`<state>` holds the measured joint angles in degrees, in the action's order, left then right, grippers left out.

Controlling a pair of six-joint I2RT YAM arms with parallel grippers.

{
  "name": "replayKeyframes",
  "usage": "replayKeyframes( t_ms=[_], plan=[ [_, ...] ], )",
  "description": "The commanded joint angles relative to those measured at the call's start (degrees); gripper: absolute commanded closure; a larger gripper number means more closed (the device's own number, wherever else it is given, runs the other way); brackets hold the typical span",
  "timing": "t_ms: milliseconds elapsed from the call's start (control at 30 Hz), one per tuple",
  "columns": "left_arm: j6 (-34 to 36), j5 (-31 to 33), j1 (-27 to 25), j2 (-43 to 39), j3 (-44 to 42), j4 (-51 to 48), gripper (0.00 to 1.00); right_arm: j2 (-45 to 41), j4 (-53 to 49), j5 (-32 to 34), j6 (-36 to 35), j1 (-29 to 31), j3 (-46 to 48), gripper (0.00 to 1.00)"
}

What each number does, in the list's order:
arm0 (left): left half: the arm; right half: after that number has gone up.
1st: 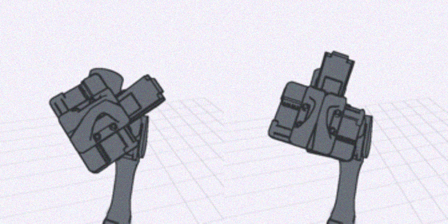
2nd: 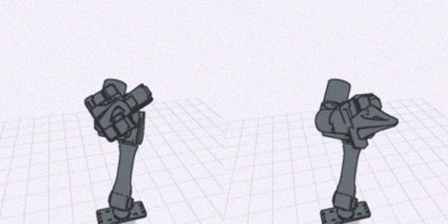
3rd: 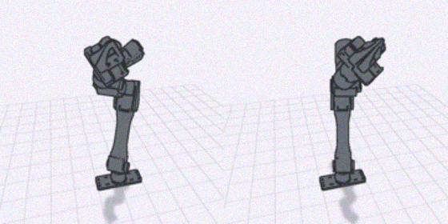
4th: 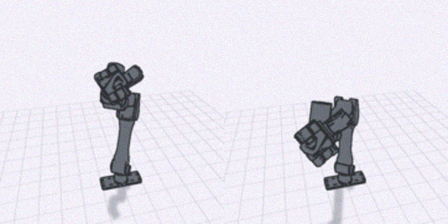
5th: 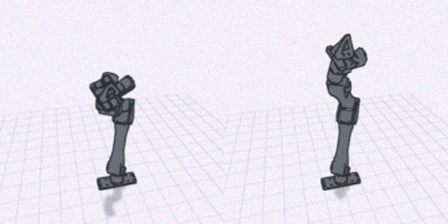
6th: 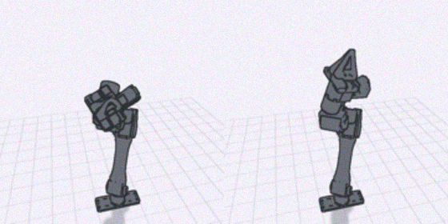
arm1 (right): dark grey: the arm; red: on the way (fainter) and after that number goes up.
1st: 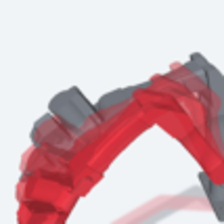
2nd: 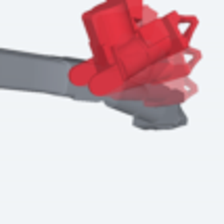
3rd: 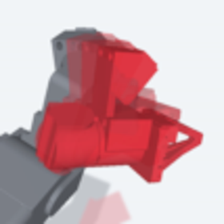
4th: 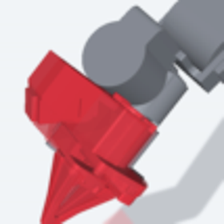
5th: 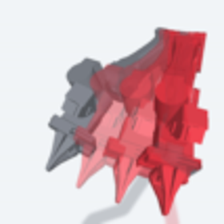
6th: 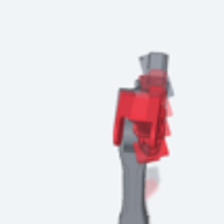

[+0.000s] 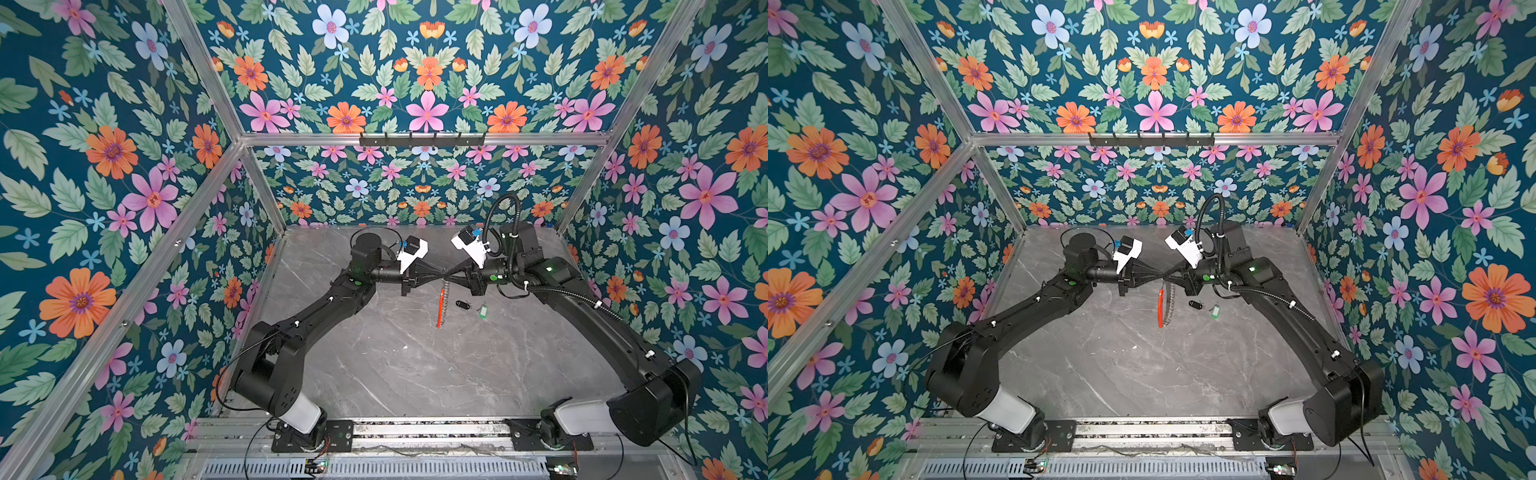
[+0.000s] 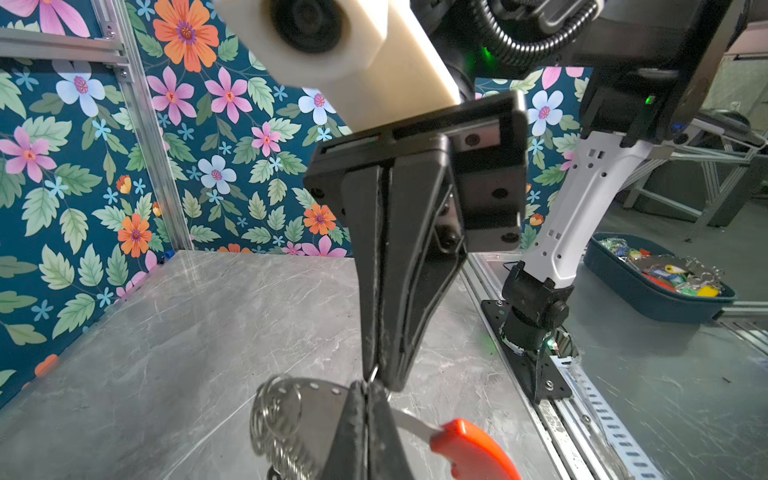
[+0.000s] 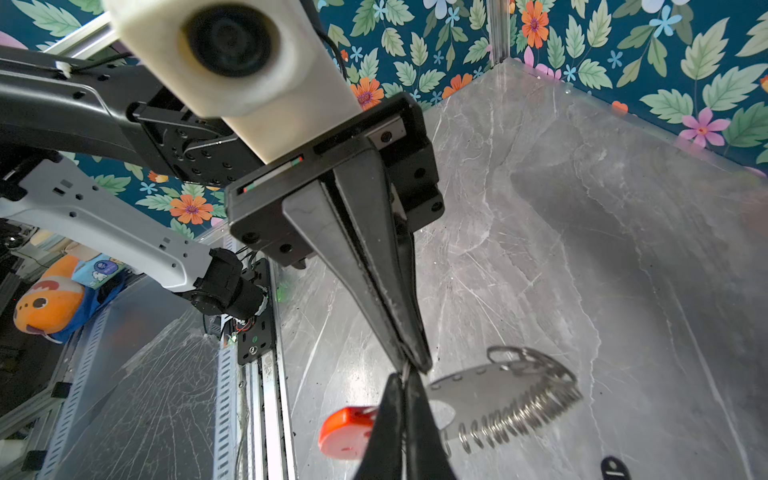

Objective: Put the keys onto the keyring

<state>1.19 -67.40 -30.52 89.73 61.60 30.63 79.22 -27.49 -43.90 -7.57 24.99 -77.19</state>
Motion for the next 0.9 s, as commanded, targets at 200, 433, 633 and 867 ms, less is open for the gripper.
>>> replayKeyframes(
  t_ms=[200,433,633,867],
  plan=[
    [-21.52,9.03,0.46,0.48,-7.44,33.96,1.00,-5.28,19.54,0.14,15.30,-3.15,8.53,0.75],
    [-33.25,13.53,0.46,2.68,-9.27,50.36,1.00,-6.56,28.60,-6.07,21.37,-5.39,13.29,0.76],
    [-36.37,14.57,0.35,3.69,-9.12,53.88,1.00,-5.29,32.93,-9.43,24.01,-5.19,12.69,0.76],
    [-39.20,14.84,0.11,5.09,-8.70,57.23,1.00,-4.43,33.72,-9.75,23.95,-3.90,11.02,0.76]
  ],
)
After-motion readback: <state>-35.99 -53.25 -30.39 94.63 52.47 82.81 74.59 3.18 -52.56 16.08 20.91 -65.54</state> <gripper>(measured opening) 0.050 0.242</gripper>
